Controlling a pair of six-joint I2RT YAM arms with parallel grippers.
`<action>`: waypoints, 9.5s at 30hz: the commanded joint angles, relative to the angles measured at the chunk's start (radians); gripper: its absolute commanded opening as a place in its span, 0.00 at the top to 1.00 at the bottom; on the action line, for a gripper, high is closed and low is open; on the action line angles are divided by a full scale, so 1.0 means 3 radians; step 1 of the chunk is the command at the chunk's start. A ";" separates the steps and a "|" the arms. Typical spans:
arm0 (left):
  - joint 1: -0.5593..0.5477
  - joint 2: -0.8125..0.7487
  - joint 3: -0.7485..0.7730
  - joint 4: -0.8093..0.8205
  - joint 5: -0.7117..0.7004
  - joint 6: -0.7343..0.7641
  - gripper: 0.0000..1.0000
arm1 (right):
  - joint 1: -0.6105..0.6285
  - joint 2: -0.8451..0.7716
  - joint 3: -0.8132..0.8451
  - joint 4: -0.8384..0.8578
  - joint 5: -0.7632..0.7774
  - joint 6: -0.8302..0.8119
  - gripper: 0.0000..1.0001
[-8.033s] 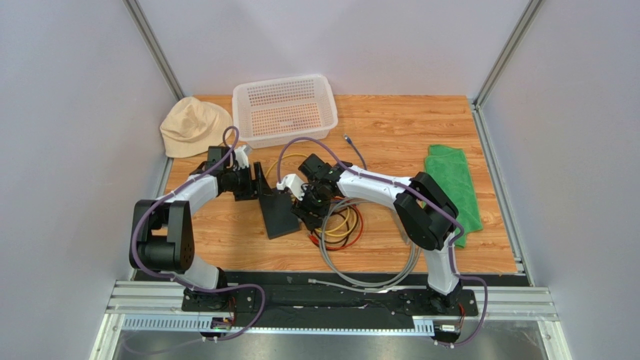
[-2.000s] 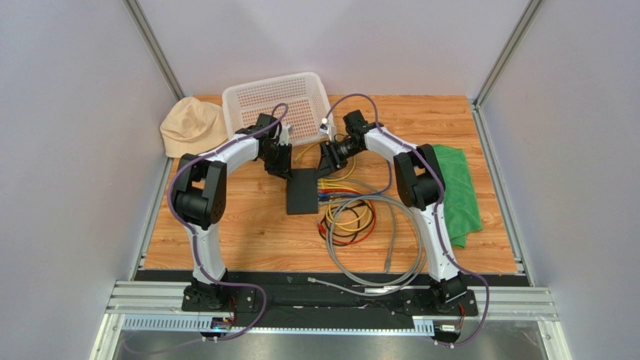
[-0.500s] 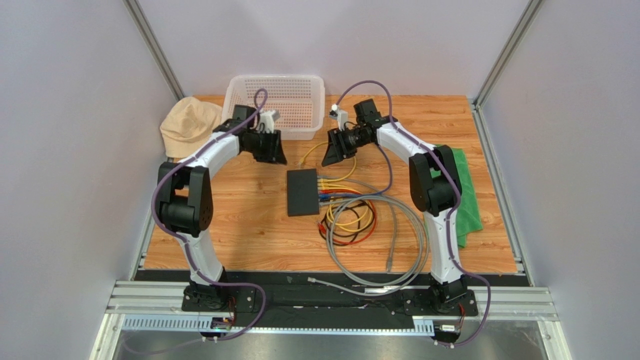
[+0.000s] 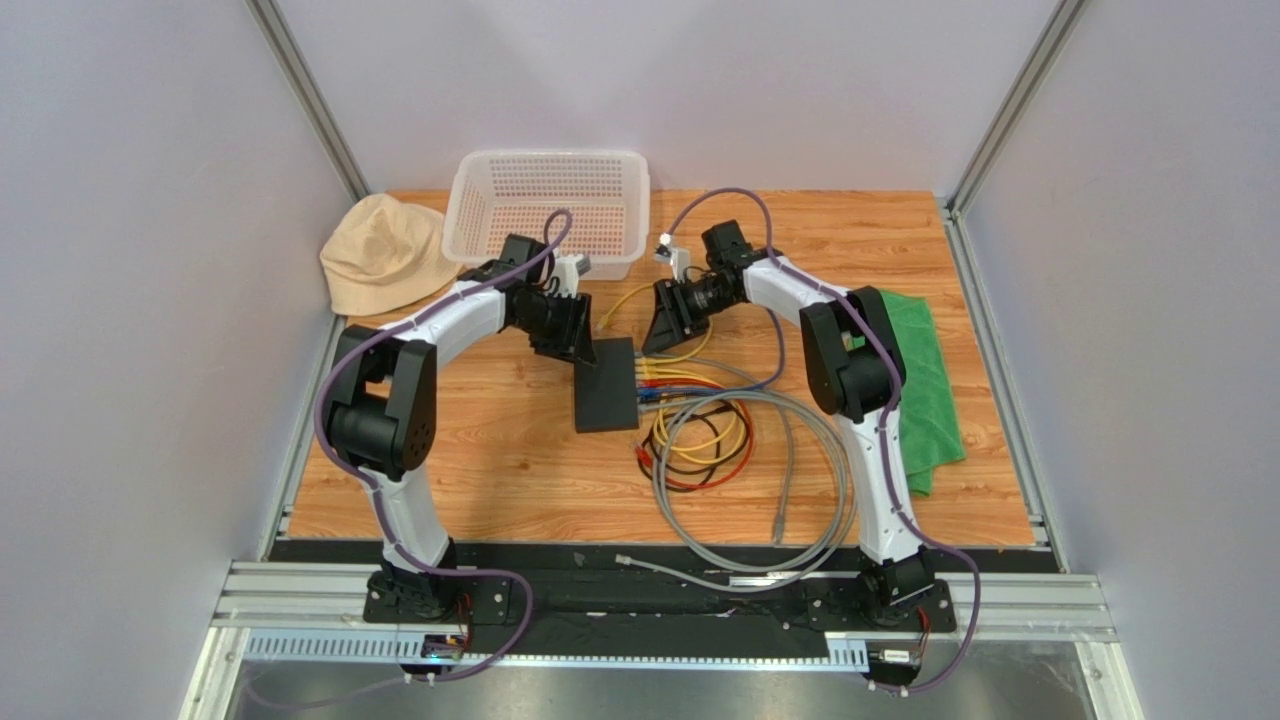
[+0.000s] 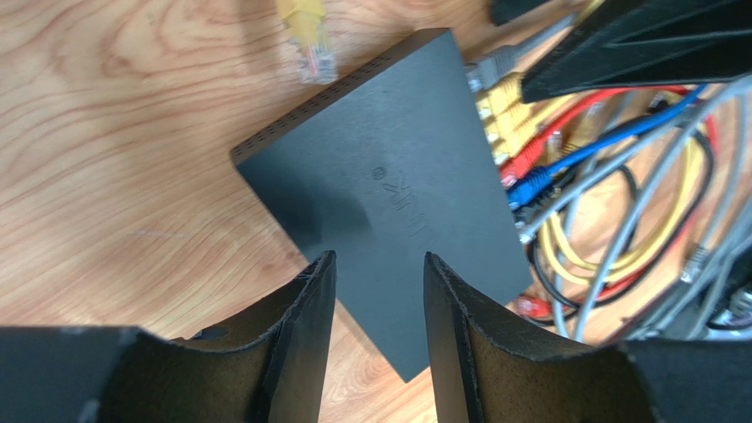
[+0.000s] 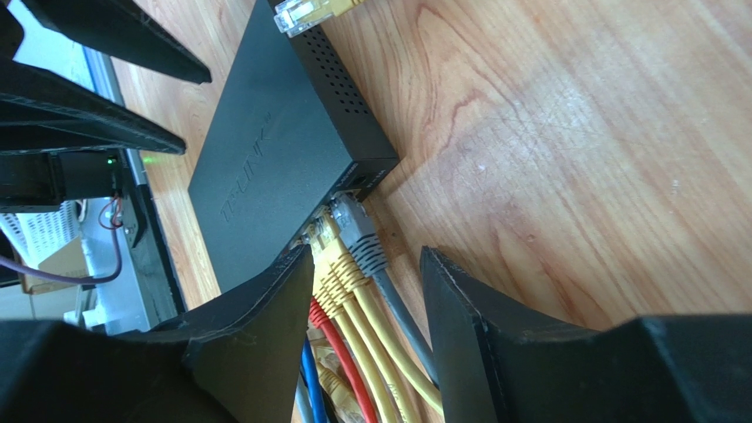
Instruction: Pull the plug from the switch port
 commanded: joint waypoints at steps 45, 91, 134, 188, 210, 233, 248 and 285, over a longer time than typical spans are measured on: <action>-0.0323 0.0371 0.0289 -0.0198 -0.1106 0.0125 0.47 | 0.0140 0.0425 0.0199 0.0061 0.0149 0.0313 0.60; -0.0333 0.0463 0.0294 -0.0141 -0.1152 0.0222 0.48 | 0.0084 0.0379 0.0623 -0.0814 0.0522 -0.0673 1.00; -0.0354 0.0391 0.0248 -0.0121 -0.0932 0.0329 0.47 | 0.0013 0.0516 0.0598 -0.0707 -0.0035 -0.0290 0.59; -0.0354 0.0442 0.0284 -0.0157 -0.0860 0.0385 0.47 | 0.0340 0.0675 0.0583 -0.0543 0.0543 0.0176 0.98; -0.0359 0.0478 0.0284 -0.0141 -0.0876 0.0396 0.47 | 0.0140 0.0767 0.1017 -0.1739 0.0522 -0.0878 1.00; -0.0369 0.0493 0.0289 -0.0141 -0.0876 0.0411 0.48 | 0.0002 0.0813 0.1242 -0.2195 0.0180 -0.1138 1.00; -0.0384 0.0488 0.0289 -0.0136 -0.0901 0.0431 0.48 | 0.0018 0.0491 0.0680 -0.1673 0.1056 -0.0280 1.00; -0.0446 0.0437 0.0269 -0.0157 -0.0911 0.0472 0.48 | 0.0033 0.0971 0.1334 -0.1923 0.0037 -0.0714 0.55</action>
